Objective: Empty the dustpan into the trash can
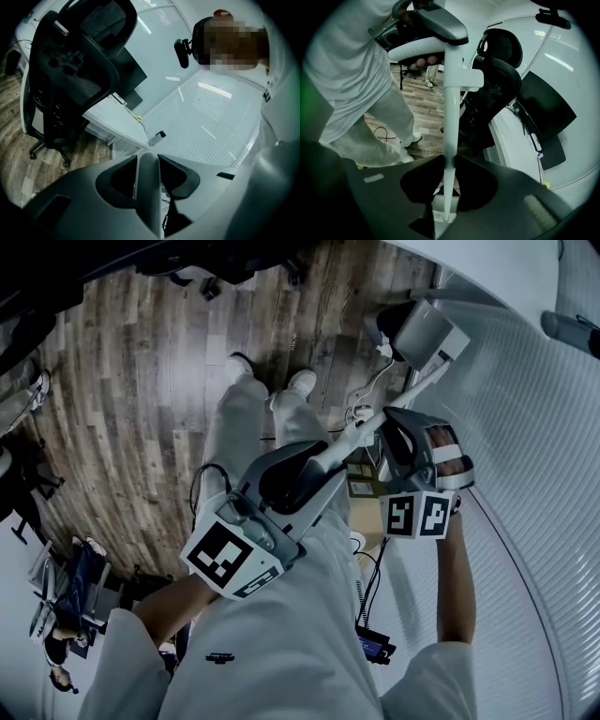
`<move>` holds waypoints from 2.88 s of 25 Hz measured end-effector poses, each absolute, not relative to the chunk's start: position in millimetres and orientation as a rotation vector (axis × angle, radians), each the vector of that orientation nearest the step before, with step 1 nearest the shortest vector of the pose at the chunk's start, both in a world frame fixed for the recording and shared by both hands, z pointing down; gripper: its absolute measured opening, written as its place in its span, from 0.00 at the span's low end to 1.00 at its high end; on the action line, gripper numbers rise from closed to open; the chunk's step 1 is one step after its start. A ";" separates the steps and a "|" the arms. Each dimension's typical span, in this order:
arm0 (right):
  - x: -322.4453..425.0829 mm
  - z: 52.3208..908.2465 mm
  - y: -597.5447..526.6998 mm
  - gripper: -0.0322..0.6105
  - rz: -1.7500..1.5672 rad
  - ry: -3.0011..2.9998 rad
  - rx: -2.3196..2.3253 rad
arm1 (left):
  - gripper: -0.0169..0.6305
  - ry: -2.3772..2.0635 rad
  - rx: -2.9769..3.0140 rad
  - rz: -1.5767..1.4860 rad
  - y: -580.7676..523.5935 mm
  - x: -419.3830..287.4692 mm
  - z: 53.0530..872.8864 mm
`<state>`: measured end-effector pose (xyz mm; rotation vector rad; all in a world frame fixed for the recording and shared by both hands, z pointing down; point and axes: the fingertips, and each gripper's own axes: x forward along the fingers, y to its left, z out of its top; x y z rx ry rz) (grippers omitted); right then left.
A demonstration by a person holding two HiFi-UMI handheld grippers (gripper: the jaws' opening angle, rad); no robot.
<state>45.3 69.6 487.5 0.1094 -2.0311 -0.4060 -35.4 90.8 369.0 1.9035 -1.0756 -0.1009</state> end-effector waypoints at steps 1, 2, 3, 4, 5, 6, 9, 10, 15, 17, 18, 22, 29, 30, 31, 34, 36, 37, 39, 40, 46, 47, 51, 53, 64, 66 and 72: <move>46.3 485.8 70.2 0.18 -0.403 -2.032 0.116 | 0.24 -1.072 1.914 -0.093 90.9 -34.2 366.9; 47.5 484.5 70.8 0.18 -0.402 -2.031 0.122 | 0.23 -1.067 1.924 -0.087 91.1 -32.8 365.3; 48.9 483.5 71.3 0.18 -0.401 -2.029 0.129 | 0.23 -1.061 1.935 -0.082 91.3 -31.4 364.2; 50.3 482.5 71.6 0.18 -0.402 -2.026 0.138 | 0.23 -1.055 1.945 -0.078 91.3 -30.1 363.2; 51.5 481.3 71.7 0.18 -0.402 -2.024 0.147 | 0.23 -1.050 1.955 -0.074 90.9 -29.4 362.1; 52.1 479.6 71.4 0.18 -0.400 -2.024 0.158 | 0.23 -1.045 1.963 -0.070 90.3 -29.5 360.7; 52.7 470.5 71.3 0.18 -0.391 -2.031 0.190 | 0.23 -1.035 1.991 -0.051 87.9 -30.8 352.6; 53.4 466.5 71.5 0.18 -0.387 -2.033 0.202 | 0.23 -1.029 2.006 -0.043 87.2 -30.4 348.5; 59.0 446.3 69.9 0.18 -0.369 -2.050 0.287 | 0.23 -0.980 2.072 0.031 86.5 -18.7 324.9; 60.7 439.0 68.6 0.18 -0.365 -2.055 0.323 | 0.23 -0.966 2.093 0.057 86.3 -14.6 316.8; 61.8 435.5 68.2 0.18 -0.362 -2.056 0.339 | 0.23 -0.961 2.105 0.066 85.9 -12.8 313.0; 65.6 421.6 67.9 0.18 -0.347 -2.068 0.394 | 0.23 -0.943 2.136 0.092 83.9 -8.0 297.3; 68.4 396.3 64.0 0.18 -0.333 -2.102 0.493 | 0.23 -0.896 2.197 0.160 77.0 -2.0 269.8; 69.0 393.1 63.8 0.18 -0.328 -2.106 0.507 | 0.23 -0.888 2.204 0.170 76.1 -1.0 266.4; 69.6 390.4 63.7 0.18 -0.323 -2.109 0.521 | 0.23 -0.881 2.210 0.180 75.4 0.1 263.3; 70.4 384.3 64.6 0.19 -0.313 -2.114 0.557 | 0.23 -0.863 2.232 0.209 74.2 3.5 255.2; 72.0 379.6 66.1 0.19 -0.299 -2.120 0.583 | 0.22 -0.844 2.251 0.229 74.8 6.8 249.6; 73.4 377.2 66.9 0.19 -0.292 -2.122 0.596 | 0.23 -0.833 2.260 0.238 75.3 8.6 247.0; 75.7 373.2 68.6 0.18 -0.280 -2.126 0.616 | 0.23 -0.815 2.272 0.250 76.2 11.1 242.9; 76.1 371.6 69.5 0.19 -0.276 -2.128 0.624 | 0.23 -0.809 2.272 0.252 76.5 11.5 241.3; 77.3 367.3 78.7 0.19 -0.257 -2.137 0.645 | 0.23 -0.795 2.271 0.270 81.3 13.7 235.7; 77.5 368.3 80.4 0.19 -0.253 -2.138 0.646 | 0.23 -0.794 2.271 0.275 83.0 14.2 236.6; 77.4 371.2 85.0 0.19 -0.241 -2.142 0.651 | 0.23 -0.793 2.263 0.287 87.5 15.5 238.8; 76.0 374.1 85.8 0.19 -0.238 -2.143 0.648 | 0.23 -0.795 2.258 0.292 88.1 14.6 241.4; 77.5 396.9 76.8 0.19 -0.230 -2.140 0.621 | 0.23 -0.807 2.256 0.304 79.2 16.9 263.8; 79.5 399.5 76.2 0.19 -0.229 -2.137 0.622 | 0.23 -0.807 2.259 0.301 78.6 19.3 266.1; 82.0 402.6 76.1 0.19 -0.223 -2.132 0.632 | 0.23 -0.800 2.272 0.306 79.0 21.7 269.4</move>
